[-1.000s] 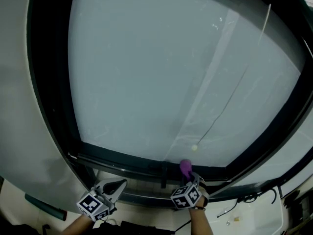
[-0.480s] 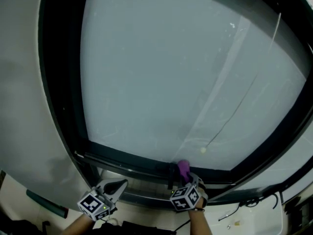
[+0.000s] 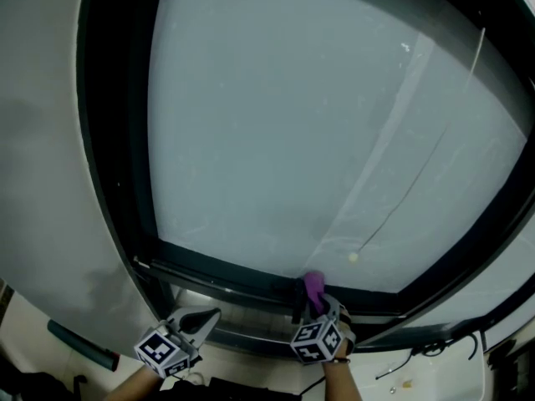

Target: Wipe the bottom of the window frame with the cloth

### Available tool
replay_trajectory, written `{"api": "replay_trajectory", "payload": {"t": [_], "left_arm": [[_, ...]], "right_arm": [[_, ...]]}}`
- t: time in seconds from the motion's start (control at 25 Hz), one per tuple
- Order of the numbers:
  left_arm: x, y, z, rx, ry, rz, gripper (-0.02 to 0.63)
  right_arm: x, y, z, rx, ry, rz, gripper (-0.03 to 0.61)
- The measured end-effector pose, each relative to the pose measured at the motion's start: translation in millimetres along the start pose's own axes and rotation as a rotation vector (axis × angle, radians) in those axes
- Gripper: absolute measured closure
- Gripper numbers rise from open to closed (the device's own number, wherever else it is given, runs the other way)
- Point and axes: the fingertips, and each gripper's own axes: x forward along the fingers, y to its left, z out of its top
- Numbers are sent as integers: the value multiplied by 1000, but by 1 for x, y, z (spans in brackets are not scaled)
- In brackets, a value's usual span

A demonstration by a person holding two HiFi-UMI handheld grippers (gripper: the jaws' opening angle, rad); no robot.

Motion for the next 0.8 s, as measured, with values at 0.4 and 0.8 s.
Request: {"api": "replay_trajectory", "payload": {"t": [0.4,0.8], "left_arm": [[-6,-2,-1,19,31,-16,609],[-17,4,-3,64,78,-47,609]], "right_arm": [[-8,32,-9,20,-46,1,492],[-10,54,-8,127,-76,-96,492]]}}
